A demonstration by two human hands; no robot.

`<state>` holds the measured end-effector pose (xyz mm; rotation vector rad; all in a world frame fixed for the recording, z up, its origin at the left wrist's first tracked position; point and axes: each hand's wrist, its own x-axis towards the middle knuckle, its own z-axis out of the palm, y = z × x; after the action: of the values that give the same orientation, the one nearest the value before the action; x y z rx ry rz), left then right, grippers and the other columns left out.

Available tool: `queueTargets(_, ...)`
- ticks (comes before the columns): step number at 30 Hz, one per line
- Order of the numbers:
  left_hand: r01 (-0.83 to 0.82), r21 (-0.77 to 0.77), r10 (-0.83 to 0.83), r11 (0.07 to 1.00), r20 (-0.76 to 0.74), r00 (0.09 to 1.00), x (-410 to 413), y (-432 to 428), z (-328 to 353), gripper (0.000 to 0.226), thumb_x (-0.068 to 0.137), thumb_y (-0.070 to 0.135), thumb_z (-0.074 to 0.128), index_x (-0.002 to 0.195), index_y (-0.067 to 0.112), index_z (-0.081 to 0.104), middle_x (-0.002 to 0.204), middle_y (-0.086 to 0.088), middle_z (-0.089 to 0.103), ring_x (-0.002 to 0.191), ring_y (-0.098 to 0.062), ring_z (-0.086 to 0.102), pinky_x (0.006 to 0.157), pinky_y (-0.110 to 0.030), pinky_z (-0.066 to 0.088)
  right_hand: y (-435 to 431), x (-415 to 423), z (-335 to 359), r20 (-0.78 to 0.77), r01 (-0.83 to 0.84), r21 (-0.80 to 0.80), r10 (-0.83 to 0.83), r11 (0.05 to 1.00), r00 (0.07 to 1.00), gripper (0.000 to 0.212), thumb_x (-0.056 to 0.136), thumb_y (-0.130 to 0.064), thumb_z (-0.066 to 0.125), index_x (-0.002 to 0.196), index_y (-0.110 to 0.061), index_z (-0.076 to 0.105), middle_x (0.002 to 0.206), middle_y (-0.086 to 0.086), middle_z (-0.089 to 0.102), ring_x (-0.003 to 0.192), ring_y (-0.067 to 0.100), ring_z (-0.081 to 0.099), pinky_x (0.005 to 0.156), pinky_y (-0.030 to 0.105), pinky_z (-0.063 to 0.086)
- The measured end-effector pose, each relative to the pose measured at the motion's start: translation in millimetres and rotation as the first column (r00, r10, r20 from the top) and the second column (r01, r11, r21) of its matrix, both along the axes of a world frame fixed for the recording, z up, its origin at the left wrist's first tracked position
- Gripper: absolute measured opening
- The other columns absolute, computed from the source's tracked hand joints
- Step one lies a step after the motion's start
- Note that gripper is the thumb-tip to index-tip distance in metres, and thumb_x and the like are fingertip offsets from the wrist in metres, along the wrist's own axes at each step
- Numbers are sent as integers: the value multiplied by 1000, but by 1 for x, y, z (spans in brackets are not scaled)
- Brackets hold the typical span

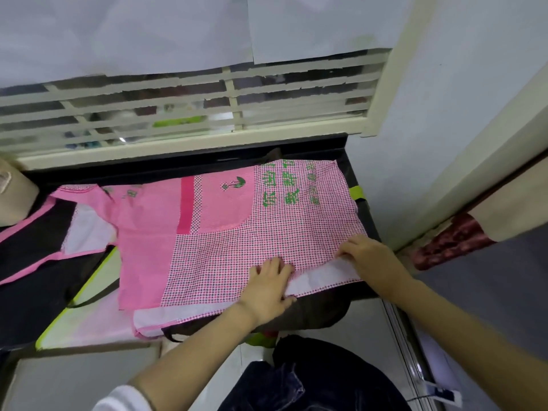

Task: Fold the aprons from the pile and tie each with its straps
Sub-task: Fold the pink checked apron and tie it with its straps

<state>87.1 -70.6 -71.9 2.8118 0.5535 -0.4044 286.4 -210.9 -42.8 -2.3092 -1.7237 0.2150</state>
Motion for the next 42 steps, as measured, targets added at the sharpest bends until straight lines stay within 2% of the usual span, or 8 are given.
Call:
queueTargets(4, -85, -16, 86, 996, 238, 967, 3, 15, 10, 36, 92, 22, 50, 128, 19, 46, 128, -1, 48, 117, -20, 46, 98, -34, 34, 14, 15, 31, 105, -10, 256, -18, 967, 994, 26, 64, 13, 71, 76, -10, 68, 77, 4, 66, 71, 26, 62, 63, 28, 53)
queueTargets(9, -74, -1, 64, 997, 529, 846, 4, 28, 31, 33, 63, -3, 69, 91, 10, 57, 87, -7, 60, 74, -25, 59, 59, -33, 49, 5, 31, 38, 132, 109, 342, -162, 933, 978, 31, 59, 19, 71, 72, -9, 67, 74, 4, 65, 79, 20, 51, 61, 22, 38)
queueTargets(14, 44, -26, -38, 999, 203, 979, 13, 6, 5, 24, 87, 9, 51, 110, 18, 52, 113, -1, 54, 109, -20, 47, 96, -37, 32, -24, 28, -8, 157, 130, 113, -147, 985, 977, 22, 56, 3, 75, 62, -14, 62, 64, 2, 60, 61, 25, 56, 52, 28, 44)
queueTargets(17, 64, -2, -64, 998, 5, 998, 14, 0, -14, 21, 94, 13, 44, 114, 18, 48, 122, -2, 51, 115, -21, 41, 102, -42, 26, -34, 17, -34, 134, 119, -81, -107, 990, 985, 28, 53, -1, 81, 74, -12, 65, 75, 6, 62, 70, 28, 61, 54, 35, 49)
queueTargets(27, -5, -8, 7, 1000, 293, 956, 18, -2, -1, 18, 99, 23, 40, 110, 19, 54, 116, 2, 57, 109, -18, 50, 94, -31, 27, -25, 7, -30, 22, 139, -56, -138, 989, 990, 35, 46, 5, 85, 66, -11, 61, 69, 3, 59, 60, 23, 58, 48, 18, 32)
queueTargets(33, 57, -25, -58, 998, -24, 998, 16, -5, -14, 21, 95, 29, 47, 114, 18, 47, 123, -1, 51, 115, -20, 40, 101, -39, 24, -32, 0, -41, -44, 77, -177, -86, 981, 995, 34, 72, 2, 62, 104, -7, 63, 102, 10, 59, 93, 30, 57, 72, 33, 46)
queueTargets(38, 74, -20, -74, 997, 8, 997, -4, 4, -14, 46, 91, 39, 55, 130, 22, 37, 131, -1, 38, 123, -20, 32, 109, -37, 22, -22, -28, -38, -134, -100, -131, 82, 986, 988, 47, 81, -24, 68, 124, -11, 56, 123, 4, 57, 114, 21, 54, 98, 33, 44)
queueTargets(42, 5, 18, -5, 1000, -5, 1000, -38, 15, -14, 56, 90, 41, 55, 138, 25, 30, 134, 0, 33, 125, -21, 31, 111, -39, 20, 0, -53, -41, -76, -173, -195, 161, 965, 984, 53, 72, -22, 78, 121, -12, 61, 125, 6, 60, 118, 25, 56, 101, 34, 39)
